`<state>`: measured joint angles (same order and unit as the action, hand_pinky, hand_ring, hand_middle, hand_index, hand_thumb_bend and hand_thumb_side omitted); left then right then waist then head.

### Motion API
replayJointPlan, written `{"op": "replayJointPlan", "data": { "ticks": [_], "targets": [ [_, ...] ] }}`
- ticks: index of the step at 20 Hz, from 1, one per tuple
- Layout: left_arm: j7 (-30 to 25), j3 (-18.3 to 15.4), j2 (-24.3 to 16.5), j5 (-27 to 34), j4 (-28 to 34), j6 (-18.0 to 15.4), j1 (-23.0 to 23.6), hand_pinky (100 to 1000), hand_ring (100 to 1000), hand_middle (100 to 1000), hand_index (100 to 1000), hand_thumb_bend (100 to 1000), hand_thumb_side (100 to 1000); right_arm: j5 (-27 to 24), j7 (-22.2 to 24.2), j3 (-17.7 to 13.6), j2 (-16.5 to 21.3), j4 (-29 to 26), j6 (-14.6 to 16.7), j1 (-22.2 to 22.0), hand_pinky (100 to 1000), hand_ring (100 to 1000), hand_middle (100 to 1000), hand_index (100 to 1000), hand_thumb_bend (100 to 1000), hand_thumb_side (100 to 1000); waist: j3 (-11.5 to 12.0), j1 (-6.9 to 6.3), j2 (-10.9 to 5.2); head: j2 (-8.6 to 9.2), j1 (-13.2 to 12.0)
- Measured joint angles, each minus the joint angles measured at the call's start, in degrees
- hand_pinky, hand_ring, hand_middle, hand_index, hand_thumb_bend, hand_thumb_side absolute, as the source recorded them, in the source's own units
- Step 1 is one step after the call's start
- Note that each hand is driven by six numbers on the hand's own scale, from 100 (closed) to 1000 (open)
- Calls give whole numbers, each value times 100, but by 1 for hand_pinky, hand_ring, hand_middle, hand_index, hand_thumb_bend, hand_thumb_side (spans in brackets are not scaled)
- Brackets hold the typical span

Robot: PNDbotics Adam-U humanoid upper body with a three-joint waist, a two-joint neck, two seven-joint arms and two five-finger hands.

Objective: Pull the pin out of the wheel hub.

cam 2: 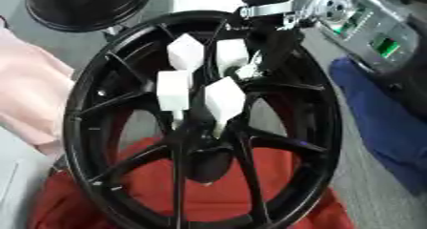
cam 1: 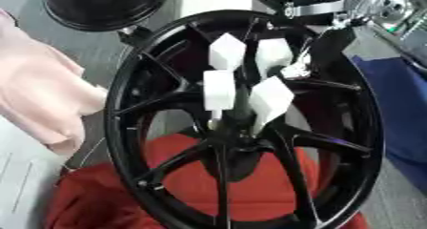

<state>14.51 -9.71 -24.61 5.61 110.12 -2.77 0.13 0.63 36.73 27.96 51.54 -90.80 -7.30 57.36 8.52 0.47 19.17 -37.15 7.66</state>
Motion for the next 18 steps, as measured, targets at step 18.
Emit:
{"op": "replayJointPlan", "data": {
  "ticks": [18],
  "targets": [
    [208,-210,81,-35,1,-27,160,728,698,668,704,573,674,-570,-1143,-2472,1078,352,-131,-1276,880,752,505,616,203,142,-590,-215,7,58,-322]
  ]
}}
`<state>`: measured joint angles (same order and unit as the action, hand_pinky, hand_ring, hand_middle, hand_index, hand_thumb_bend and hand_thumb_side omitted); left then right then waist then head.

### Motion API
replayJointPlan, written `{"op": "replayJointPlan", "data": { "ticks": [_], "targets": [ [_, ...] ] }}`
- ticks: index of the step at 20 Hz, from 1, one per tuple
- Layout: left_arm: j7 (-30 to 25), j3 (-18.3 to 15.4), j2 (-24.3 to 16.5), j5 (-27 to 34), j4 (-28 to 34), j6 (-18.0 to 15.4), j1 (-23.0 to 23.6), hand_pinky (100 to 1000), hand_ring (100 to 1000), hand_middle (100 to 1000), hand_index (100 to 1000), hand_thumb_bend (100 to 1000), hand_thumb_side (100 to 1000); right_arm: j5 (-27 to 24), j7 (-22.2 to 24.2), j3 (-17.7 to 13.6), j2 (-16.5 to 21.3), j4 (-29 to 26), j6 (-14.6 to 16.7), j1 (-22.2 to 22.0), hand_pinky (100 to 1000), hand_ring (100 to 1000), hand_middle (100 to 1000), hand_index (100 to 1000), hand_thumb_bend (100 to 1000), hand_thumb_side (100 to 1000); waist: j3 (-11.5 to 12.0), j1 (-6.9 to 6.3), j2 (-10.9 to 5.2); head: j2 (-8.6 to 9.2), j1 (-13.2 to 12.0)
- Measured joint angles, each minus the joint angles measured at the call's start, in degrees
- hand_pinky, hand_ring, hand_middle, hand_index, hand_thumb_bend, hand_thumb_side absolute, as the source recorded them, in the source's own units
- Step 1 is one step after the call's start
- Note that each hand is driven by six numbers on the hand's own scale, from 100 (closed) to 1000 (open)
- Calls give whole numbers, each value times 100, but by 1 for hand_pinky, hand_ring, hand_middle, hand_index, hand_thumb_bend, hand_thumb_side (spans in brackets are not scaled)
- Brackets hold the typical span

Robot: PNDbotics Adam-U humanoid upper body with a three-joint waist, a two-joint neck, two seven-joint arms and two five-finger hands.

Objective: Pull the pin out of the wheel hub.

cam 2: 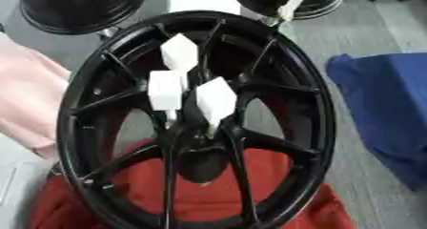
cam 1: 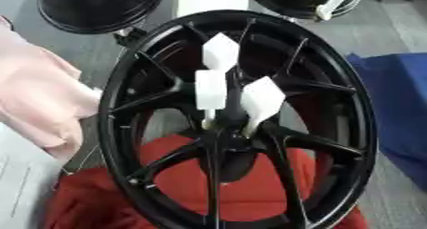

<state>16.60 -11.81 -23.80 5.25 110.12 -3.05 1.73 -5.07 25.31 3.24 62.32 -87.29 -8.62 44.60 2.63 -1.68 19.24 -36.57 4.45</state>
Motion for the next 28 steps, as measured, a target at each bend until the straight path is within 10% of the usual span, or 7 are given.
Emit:
{"op": "replayJointPlan", "data": {
  "ticks": [4,8,15,28],
  "targets": [
    [85,-45,40,-45,1,-7,39,728,698,668,704,571,674,348,-400,-651,19,602,-325,-685,914,872,743,755,369,282,-52,-79,-2,37,-128],
    [83,-42,54,-52,0,-7,38,729,699,669,704,570,676,752,-820,-1334,-187,846,-193,-1358,944,935,838,824,202,601,-7,-97,-16,41,-95],
    [36,-14,62,-42,0,-10,13,730,699,670,704,568,675,1138,-1535,-2308,-591,467,398,-2447,934,904,796,794,322,497,204,-63,-21,41,25],
    [-54,75,77,48,13,-14,-237,729,700,670,704,567,667,362,-2587,-1671,-1146,-743,305,-1829,919,818,655,686,100,447,418,-5,-52,41,175]
  ]
}}
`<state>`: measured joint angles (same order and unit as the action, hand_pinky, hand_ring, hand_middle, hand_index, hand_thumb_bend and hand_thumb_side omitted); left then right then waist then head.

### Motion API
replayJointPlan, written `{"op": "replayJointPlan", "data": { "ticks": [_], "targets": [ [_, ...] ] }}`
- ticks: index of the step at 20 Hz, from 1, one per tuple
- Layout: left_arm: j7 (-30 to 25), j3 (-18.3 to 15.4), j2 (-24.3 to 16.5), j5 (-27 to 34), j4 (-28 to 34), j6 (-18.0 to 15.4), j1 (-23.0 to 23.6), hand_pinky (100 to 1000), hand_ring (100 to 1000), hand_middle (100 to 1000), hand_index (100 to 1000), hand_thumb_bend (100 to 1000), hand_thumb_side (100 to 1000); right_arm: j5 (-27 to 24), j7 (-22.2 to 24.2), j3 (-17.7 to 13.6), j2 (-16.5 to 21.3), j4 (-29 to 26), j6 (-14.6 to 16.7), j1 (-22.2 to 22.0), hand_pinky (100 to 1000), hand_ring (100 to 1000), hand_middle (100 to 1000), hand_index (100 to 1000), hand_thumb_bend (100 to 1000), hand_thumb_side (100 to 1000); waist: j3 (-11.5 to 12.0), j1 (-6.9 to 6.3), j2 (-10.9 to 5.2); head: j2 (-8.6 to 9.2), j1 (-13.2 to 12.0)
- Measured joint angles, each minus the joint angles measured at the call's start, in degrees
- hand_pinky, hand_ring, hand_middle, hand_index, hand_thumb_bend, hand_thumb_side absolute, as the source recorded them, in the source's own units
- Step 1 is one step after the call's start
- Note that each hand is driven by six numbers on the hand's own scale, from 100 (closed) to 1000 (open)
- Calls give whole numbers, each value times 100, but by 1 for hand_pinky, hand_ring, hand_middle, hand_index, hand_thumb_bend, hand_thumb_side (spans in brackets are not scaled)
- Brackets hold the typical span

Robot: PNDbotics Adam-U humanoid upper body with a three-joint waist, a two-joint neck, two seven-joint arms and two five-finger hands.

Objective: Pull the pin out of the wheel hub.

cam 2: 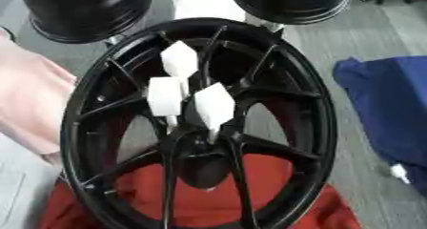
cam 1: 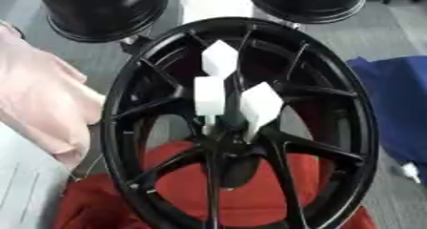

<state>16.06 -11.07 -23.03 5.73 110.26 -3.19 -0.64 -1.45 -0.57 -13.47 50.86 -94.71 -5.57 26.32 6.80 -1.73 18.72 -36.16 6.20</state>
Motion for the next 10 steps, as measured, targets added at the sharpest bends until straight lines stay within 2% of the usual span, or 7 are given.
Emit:
{"op": "replayJointPlan", "data": {
  "ticks": [5,8,10],
  "targets": [
    [-9,34,128,112,60,-7,-268,728,699,670,705,570,660,-328,90,321,-661,-423,-68,419,925,830,668,695,100,558,40,1,-2,4,36],
    [-4,49,220,166,90,-11,-411,727,696,666,705,570,657,-452,224,430,-1047,-526,-104,541,931,833,669,696,100,529,55,-9,-2,4,87],
    [7,61,279,191,93,-18,-467,727,696,666,705,571,657,-533,312,471,-1292,-578,-99,589,929,830,664,690,100,459,64,-23,-2,4,140]
  ]
}}
